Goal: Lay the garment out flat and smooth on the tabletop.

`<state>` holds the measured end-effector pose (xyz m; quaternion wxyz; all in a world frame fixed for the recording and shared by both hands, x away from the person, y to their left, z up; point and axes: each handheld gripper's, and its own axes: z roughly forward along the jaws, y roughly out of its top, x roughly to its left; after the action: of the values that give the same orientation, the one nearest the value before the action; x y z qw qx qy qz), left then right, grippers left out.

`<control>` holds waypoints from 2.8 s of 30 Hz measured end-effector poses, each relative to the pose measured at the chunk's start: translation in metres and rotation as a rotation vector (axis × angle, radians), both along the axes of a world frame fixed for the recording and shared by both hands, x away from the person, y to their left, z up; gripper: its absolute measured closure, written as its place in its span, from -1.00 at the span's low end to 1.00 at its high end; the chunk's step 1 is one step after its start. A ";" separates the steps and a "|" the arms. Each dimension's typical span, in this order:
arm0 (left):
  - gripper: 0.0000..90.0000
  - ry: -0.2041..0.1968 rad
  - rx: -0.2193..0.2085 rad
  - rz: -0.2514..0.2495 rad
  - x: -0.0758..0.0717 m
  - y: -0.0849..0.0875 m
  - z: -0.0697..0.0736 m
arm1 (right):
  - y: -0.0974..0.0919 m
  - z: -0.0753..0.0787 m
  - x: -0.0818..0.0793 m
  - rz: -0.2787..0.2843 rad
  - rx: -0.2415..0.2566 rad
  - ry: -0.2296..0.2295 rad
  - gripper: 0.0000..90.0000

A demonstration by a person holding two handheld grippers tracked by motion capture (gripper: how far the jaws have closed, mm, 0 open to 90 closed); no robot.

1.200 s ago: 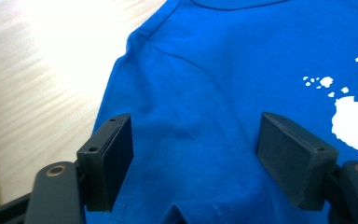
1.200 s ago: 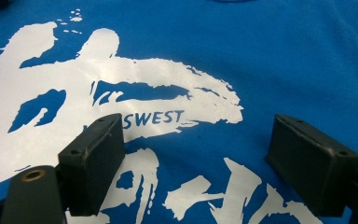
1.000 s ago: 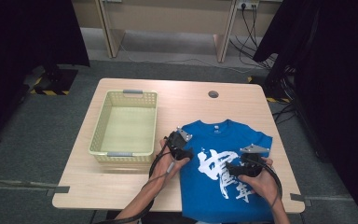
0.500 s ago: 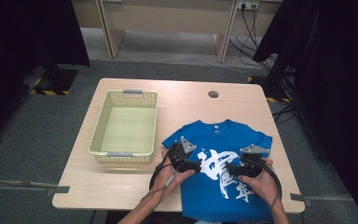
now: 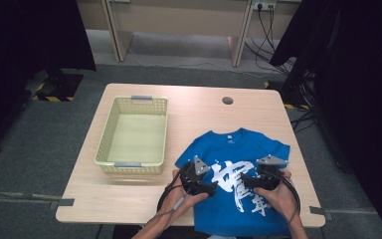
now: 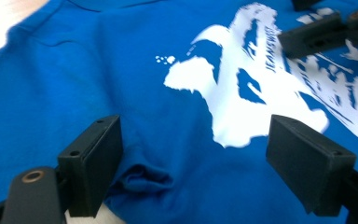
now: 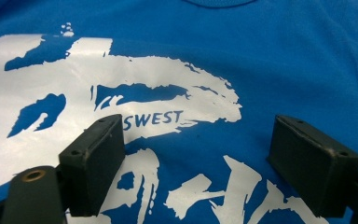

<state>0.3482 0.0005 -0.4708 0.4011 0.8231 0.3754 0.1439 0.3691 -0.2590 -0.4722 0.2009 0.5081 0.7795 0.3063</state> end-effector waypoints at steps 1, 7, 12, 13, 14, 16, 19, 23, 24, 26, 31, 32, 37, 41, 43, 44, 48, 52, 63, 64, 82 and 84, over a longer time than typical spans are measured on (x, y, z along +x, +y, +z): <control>-0.60 0.000 0.003 -0.006 -0.002 0.001 0.000 | 0.000 0.000 -0.001 0.003 0.014 -0.001 -0.59; -0.61 -0.008 0.031 -0.041 -0.013 -0.002 -0.002 | -0.006 0.006 -0.011 0.006 0.048 -0.008 -0.59; -0.60 -0.028 0.088 -0.031 -0.009 -0.003 -0.005 | -0.013 0.001 -0.016 0.010 0.028 0.019 -0.59; -0.60 -0.032 0.100 -0.023 -0.008 -0.002 -0.006 | -0.013 0.001 -0.017 0.013 0.018 0.014 -0.59; -0.60 -0.030 0.108 -0.018 -0.006 -0.001 -0.006 | -0.011 0.001 -0.017 0.012 0.007 0.016 -0.59; -0.59 -0.014 0.100 -0.004 -0.003 0.004 -0.006 | -0.009 0.001 -0.016 0.011 -0.005 0.018 -0.60; -0.57 -0.015 0.088 0.014 -0.003 0.013 -0.002 | -0.009 0.001 -0.016 0.012 -0.005 0.015 -0.60; -0.57 0.008 0.030 0.023 -0.005 0.021 0.004 | -0.009 0.001 -0.016 0.011 -0.005 0.015 -0.60; -0.57 0.016 0.015 0.023 -0.005 0.022 0.006 | -0.009 0.001 -0.016 0.011 -0.005 0.015 -0.60; -0.57 0.022 0.002 0.019 -0.008 0.023 0.006 | -0.009 0.001 -0.016 0.011 -0.004 0.014 -0.60; -0.59 0.024 0.025 -0.042 -0.024 0.008 0.000 | -0.009 0.001 -0.017 0.006 -0.004 0.014 -0.60; -0.59 0.024 0.025 -0.042 -0.024 0.008 0.000 | -0.009 0.001 -0.017 0.006 -0.004 0.014 -0.60; -0.59 0.005 0.069 -0.028 -0.022 0.006 -0.008 | -0.008 0.000 -0.018 0.004 -0.003 0.011 -0.60; -0.56 0.008 0.076 -0.016 -0.018 0.012 -0.007 | -0.007 0.000 -0.018 0.003 -0.001 0.011 -0.60; -0.56 0.008 0.078 -0.016 -0.016 0.014 -0.007 | -0.006 0.000 -0.018 0.007 -0.004 0.010 -0.60; -0.56 0.009 0.081 -0.017 -0.015 0.014 -0.007 | -0.005 0.000 -0.019 0.006 -0.001 0.011 -0.60; -0.53 0.008 0.078 -0.019 -0.011 0.020 -0.007 | -0.002 0.000 -0.019 0.014 -0.003 0.010 -0.60; -0.46 0.005 0.076 -0.014 -0.005 0.027 -0.007 | 0.001 0.000 -0.019 0.021 -0.001 0.008 -0.60; -0.59 0.004 0.062 0.046 0.016 0.045 -0.010 | 0.012 -0.001 -0.017 0.026 0.004 0.001 -0.60; -0.59 0.006 0.064 0.044 0.016 0.045 -0.009 | 0.012 -0.001 -0.017 0.026 0.005 0.001 -0.60; -0.66 -0.023 -0.017 -0.043 -0.017 0.032 0.018 | 0.012 -0.001 -0.018 0.025 0.002 -0.002 -0.60; -0.67 -0.015 -0.025 -0.060 -0.023 0.030 0.018 | 0.012 -0.001 -0.018 0.026 0.000 -0.004 -0.60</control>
<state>0.3248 0.0309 -0.4531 0.4182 0.8279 0.3492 0.1333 0.3513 -0.2469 -0.4734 0.1982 0.4976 0.7855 0.3100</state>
